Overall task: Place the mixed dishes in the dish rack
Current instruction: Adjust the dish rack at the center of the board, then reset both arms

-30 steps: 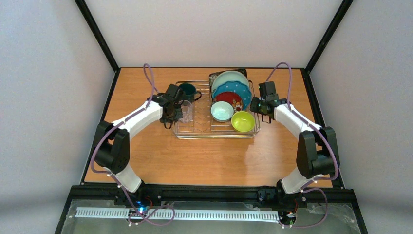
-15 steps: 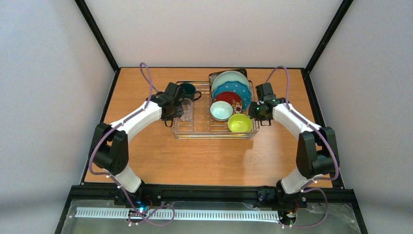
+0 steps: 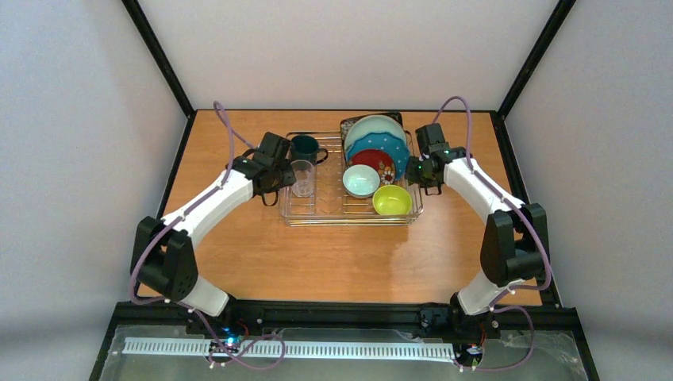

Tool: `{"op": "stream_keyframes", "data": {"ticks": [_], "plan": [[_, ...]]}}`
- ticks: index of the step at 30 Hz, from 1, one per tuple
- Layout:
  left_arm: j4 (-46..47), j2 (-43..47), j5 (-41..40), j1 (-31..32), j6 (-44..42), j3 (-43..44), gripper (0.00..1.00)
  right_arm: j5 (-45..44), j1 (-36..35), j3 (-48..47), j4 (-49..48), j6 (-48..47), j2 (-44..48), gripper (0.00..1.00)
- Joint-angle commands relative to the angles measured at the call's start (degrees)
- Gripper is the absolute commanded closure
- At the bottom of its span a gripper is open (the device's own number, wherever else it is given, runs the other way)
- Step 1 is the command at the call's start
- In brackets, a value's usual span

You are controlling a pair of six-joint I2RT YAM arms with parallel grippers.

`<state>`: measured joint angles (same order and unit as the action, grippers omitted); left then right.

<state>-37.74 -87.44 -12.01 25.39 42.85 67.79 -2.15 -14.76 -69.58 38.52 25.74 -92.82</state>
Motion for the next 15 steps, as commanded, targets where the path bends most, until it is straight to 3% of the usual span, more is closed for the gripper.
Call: {"op": "stream_keyframes", "data": {"ticks": [1, 8, 10, 15], "plan": [[-0.17, 4.66, 2.25, 0.06, 1.20, -0.37, 0.21, -1.92, -1.13, -4.88, -1.43, -1.26, -1.09, 0.42], [-4.92, 10.29, -4.01, 0.10, -1.42, 5.22, 0.21, -5.06, -0.94, -12.44, -3.19, -5.32, -1.05, 0.42], [-6.13, 10.96, -6.96, 0.07, -2.95, 8.12, 0.21, -5.74, -0.61, -15.57, -3.02, -6.49, -0.89, 0.32], [-5.43, 12.12, -15.88, 0.07, -9.03, 14.54, 0.17, -6.65, 1.08, -20.35, -2.98, -9.36, 0.00, 0.20]]}}
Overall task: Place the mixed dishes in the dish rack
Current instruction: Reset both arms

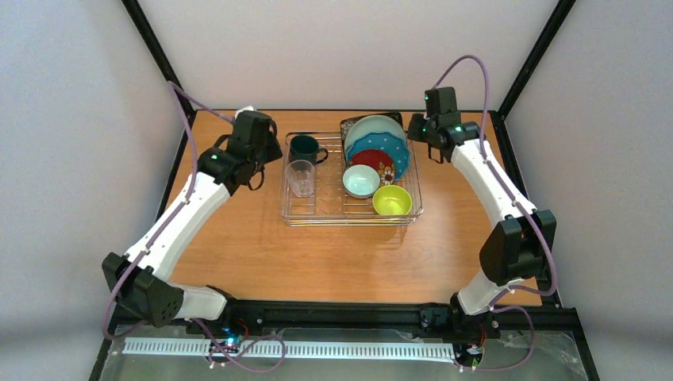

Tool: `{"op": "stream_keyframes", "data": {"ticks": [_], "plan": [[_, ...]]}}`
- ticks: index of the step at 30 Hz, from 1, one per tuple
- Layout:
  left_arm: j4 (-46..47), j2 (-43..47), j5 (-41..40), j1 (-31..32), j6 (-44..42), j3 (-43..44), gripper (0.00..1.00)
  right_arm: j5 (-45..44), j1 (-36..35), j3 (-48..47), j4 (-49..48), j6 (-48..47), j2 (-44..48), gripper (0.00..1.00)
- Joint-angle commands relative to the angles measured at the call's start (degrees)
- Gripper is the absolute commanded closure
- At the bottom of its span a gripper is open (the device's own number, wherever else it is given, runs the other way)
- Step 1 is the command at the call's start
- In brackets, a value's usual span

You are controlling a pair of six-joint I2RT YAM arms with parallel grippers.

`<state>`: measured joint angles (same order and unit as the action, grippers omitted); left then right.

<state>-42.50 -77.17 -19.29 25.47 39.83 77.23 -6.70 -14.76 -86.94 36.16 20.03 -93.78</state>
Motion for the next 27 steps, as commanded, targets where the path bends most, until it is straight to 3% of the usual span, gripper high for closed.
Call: {"op": "stream_keyframes", "data": {"ticks": [1, 7, 12, 19, 27], "plan": [[0.32, 2.06, -10.14, -0.03, -7.51, 5.95, 0.16, -1.91, 1.42, -3.28, -0.95, -4.15, 1.23, 0.19], [11.19, 3.02, -10.96, -0.29, -18.80, 6.66, 0.01, -2.27, 4.18, -2.58, -2.29, -6.55, 2.14, 0.15], [16.21, 3.08, -2.90, -7.90, -19.88, 4.26, 0.00, -0.93, 8.75, -0.35, -5.38, -6.72, 3.51, 0.13], [30.98, 6.82, 12.31, -20.57, -22.08, -9.45, 0.00, -6.14, 11.58, 1.39, -11.17, -7.68, 4.25, 0.12], [45.33, 5.86, 21.57, -25.30, -26.66, -19.89, 0.00, -8.53, 12.34, 9.05, -20.94, -8.56, 7.21, 0.07]]}}
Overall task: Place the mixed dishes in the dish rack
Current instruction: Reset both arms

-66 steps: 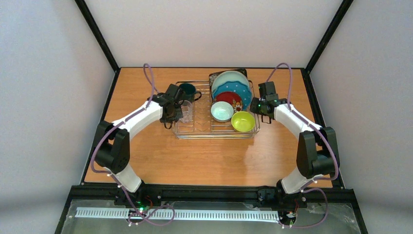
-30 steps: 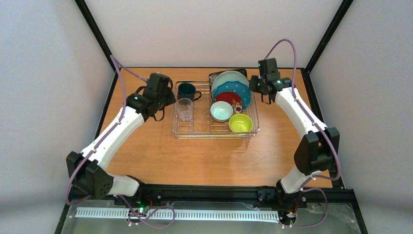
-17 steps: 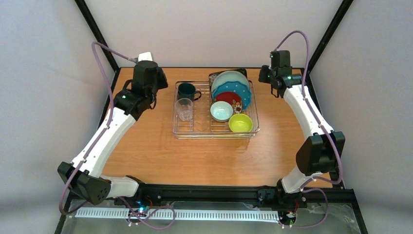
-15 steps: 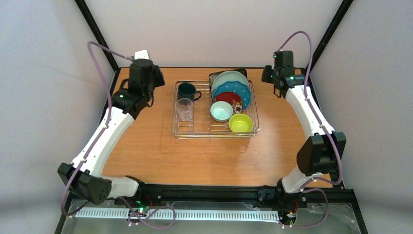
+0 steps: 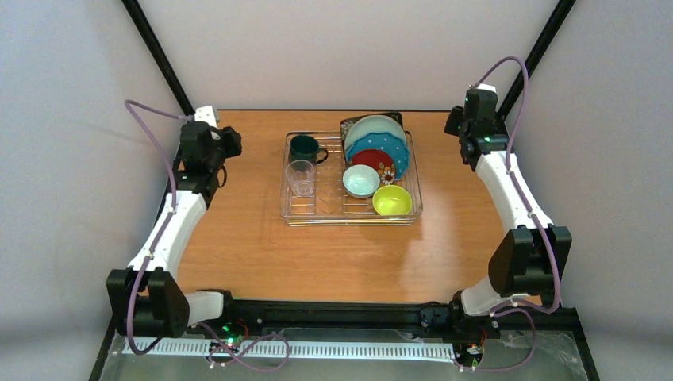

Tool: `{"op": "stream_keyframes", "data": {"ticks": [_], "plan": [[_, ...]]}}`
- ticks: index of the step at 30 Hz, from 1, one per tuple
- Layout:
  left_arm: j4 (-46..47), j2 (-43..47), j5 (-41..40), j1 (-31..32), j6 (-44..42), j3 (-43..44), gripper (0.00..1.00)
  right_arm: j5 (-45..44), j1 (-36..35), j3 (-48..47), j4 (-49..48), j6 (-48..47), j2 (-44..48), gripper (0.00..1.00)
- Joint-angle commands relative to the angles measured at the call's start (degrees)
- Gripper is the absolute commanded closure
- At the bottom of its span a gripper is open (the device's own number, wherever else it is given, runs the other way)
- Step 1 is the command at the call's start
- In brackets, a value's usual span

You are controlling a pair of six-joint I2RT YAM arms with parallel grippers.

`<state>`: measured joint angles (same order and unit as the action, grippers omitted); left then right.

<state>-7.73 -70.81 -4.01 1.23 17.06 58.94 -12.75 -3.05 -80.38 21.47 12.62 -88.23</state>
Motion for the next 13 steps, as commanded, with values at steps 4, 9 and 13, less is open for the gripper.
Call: {"op": "stream_keyframes", "data": {"ticks": [4, 9, 13], "plan": [[13.75, -2.82, 8.12, -1.06, -3.62, -2.88, 0.00, -3.30, 0.85, 2.78, -7.25, -1.48, 0.52, 0.07], [15.10, -5.55, 8.67, -1.06, -3.63, -1.52, 0.00, -1.54, 1.17, 5.02, -9.75, -2.77, 1.26, 0.03], [15.37, -7.06, 9.41, -1.06, -3.23, 0.06, 0.00, -1.92, 1.29, 5.22, -10.21, -2.79, 1.78, 0.01]]}}
